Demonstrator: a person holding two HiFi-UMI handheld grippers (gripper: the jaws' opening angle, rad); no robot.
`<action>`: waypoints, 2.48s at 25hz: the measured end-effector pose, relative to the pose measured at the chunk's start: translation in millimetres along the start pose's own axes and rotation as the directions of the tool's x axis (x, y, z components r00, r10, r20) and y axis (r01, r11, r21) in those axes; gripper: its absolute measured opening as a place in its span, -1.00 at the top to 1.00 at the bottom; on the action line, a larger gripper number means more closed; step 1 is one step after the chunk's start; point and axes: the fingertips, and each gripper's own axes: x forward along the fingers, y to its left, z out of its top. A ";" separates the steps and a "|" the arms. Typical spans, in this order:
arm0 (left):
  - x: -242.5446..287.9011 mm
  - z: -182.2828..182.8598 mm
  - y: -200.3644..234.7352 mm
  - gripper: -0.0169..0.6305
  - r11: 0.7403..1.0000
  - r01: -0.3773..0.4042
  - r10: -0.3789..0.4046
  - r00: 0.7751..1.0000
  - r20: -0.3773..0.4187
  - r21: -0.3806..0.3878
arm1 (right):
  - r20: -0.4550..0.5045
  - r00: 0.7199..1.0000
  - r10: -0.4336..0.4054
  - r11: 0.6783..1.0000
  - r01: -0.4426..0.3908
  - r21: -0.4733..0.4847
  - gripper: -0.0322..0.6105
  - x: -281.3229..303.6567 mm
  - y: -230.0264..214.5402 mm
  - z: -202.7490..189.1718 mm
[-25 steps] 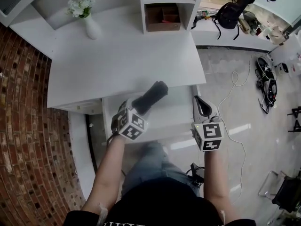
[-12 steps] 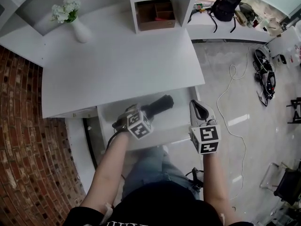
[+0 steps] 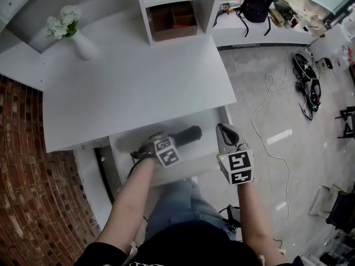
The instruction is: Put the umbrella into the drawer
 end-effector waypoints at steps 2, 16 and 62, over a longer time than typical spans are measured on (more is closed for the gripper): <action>8.5 -1.7 -1.8 0.18 1.000 0.013 -0.012 0.999 -0.030 0.011 | -0.006 1.000 -0.003 1.000 0.003 0.002 0.89 -0.8 -1.8 -2.9; 20.7 -0.3 -0.8 -0.27 1.000 0.013 -0.012 0.997 -0.072 0.013 | -0.021 1.000 0.000 1.000 0.000 0.006 0.89 -10.1 3.3 -14.1; -396.6 -14.9 -50.5 -0.47 0.547 -0.332 0.827 0.358 0.434 -0.769 | 0.352 0.931 0.099 0.993 -0.070 -0.095 0.89 -149.8 33.9 73.7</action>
